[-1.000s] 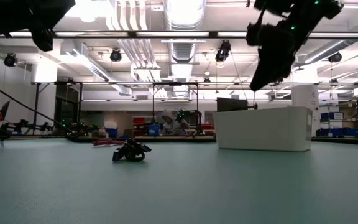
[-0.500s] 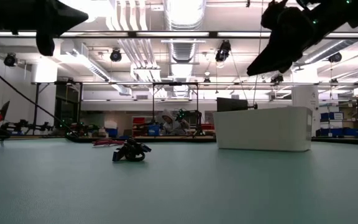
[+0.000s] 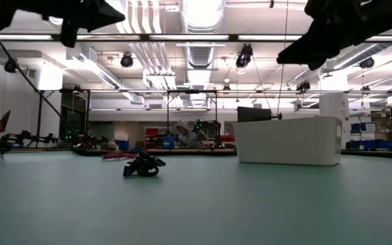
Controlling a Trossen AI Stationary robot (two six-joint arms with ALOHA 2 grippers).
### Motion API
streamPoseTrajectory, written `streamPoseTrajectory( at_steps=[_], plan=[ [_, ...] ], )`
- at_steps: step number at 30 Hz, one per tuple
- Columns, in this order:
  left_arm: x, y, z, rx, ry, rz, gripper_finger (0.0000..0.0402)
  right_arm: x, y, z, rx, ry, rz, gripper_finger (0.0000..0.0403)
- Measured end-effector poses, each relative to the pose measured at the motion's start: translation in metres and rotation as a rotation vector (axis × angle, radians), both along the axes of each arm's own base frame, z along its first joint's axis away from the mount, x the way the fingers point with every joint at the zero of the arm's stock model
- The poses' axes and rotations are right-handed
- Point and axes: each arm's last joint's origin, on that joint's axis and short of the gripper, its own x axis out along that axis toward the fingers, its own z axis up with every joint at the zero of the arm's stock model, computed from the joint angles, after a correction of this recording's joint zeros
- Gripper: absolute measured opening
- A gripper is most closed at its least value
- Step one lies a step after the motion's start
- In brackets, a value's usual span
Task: Pick and place USB-C Cables
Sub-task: Put the black red charger cable into the white bin
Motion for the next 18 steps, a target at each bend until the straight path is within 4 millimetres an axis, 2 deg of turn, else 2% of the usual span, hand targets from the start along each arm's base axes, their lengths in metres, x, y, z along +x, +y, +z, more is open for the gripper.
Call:
streamPoseTrajectory(
  at_steps=[9,13,18],
  plan=[
    [0.047,0.008,0.014,-0.04,0.156,0.085,0.0001,-0.004,0.001,0.006,-0.009,-0.033,0.031,0.0109],
    [0.063,0.018,0.012,-0.13,0.279,0.099,0.0001,-0.005,0.001,0.006,-0.01,-0.031,0.031,0.0109],
    [0.076,0.041,0.005,-0.31,0.443,0.083,0.0001,-0.005,0.001,0.005,-0.013,-0.022,0.032,0.0109]
  ],
)
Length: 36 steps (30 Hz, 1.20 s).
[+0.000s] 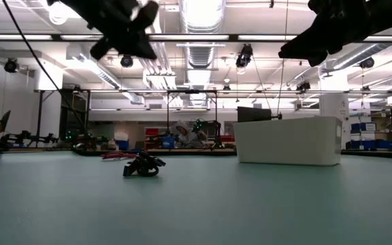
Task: Pick and place USB-C Cables
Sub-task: Put the black red charger cable into the white bin
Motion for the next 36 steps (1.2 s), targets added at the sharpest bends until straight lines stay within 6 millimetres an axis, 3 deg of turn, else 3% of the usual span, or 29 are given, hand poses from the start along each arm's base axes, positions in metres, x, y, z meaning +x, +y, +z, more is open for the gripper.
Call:
streamPoseTrajectory(
  at_steps=[12,27,36],
  plan=[
    [0.014,0.061,-0.054,-0.399,0.28,0.011,0.0001,0.0,0.0,-0.001,-0.001,0.006,0.0,0.0109],
    [-0.007,0.121,-0.103,-0.595,0.514,0.226,0.0001,0.0,0.0,-0.001,-0.008,0.009,0.002,0.0109],
    [-0.013,0.135,-0.111,-0.613,0.533,0.258,0.0003,0.0,0.0,-0.001,-0.012,0.01,0.003,0.0109]
  ],
)
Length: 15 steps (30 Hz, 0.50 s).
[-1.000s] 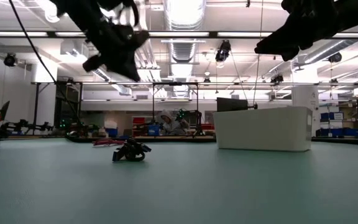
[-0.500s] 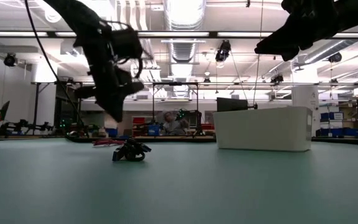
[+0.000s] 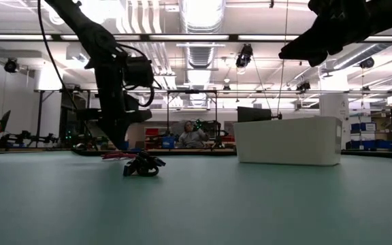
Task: Pick and place USB-C Cables
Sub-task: Put the black red charger cable into the white bin
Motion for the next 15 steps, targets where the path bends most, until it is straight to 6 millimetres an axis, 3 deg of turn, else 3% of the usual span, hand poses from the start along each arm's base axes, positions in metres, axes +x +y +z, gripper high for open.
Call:
streamPoseTrajectory(
  at_steps=[15],
  plan=[
    [-0.0012,0.001,-0.0017,0.063,0.006,-0.004,0.0096,-0.0001,0.0,-0.0003,-0.009,0.003,0.002,0.0109]
  ],
)
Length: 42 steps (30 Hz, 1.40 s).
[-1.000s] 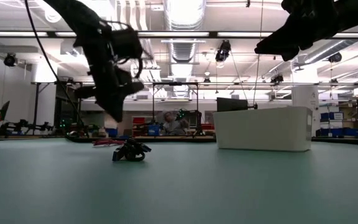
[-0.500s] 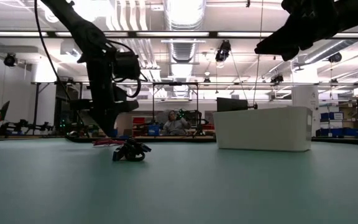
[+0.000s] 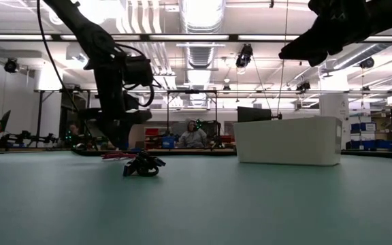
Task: Pick and place USB-C Cables
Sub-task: Put the black red charger cable into the white bin
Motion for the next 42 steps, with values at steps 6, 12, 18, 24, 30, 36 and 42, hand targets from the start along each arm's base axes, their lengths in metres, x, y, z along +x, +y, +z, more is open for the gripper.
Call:
streamPoseTrajectory(
  at_steps=[6,12,18,24,30,36,42],
  plan=[
    [0.0,0.0,-0.002,0.008,-0.013,0.0,0.0101,0.0,0.0,0.0,0.0,0.005,0.0,0.0109],
    [-0.002,-0.001,-0.006,0.005,-0.009,0.0,0.0101,0.0,0.0,-0.001,-0.003,0.006,0.001,0.0109],
    [-0.003,-0.002,-0.014,0.036,-0.061,0.001,0.0101,0.0,0.0,-0.001,-0.004,0.006,0.001,0.0109],
    [-0.005,-0.003,-0.018,0.048,-0.062,0.002,0.01,0.0,0.0,-0.001,-0.004,0.006,0.001,0.0109],
    [-0.007,-0.003,-0.021,0.069,-0.036,0.012,0.01,0.0,0.0,-0.001,-0.005,0.006,0.001,0.0109],
    [-0.007,-0.003,-0.021,0.089,-0.023,0.019,0.0099,0.0,0.0,-0.001,-0.005,0.006,0.001,0.0109],
    [-0.005,-0.001,-0.031,0.08,0.008,0.022,0.0099,0.0,0.0,-0.001,-0.005,0.007,0.001,0.0109]
  ],
)
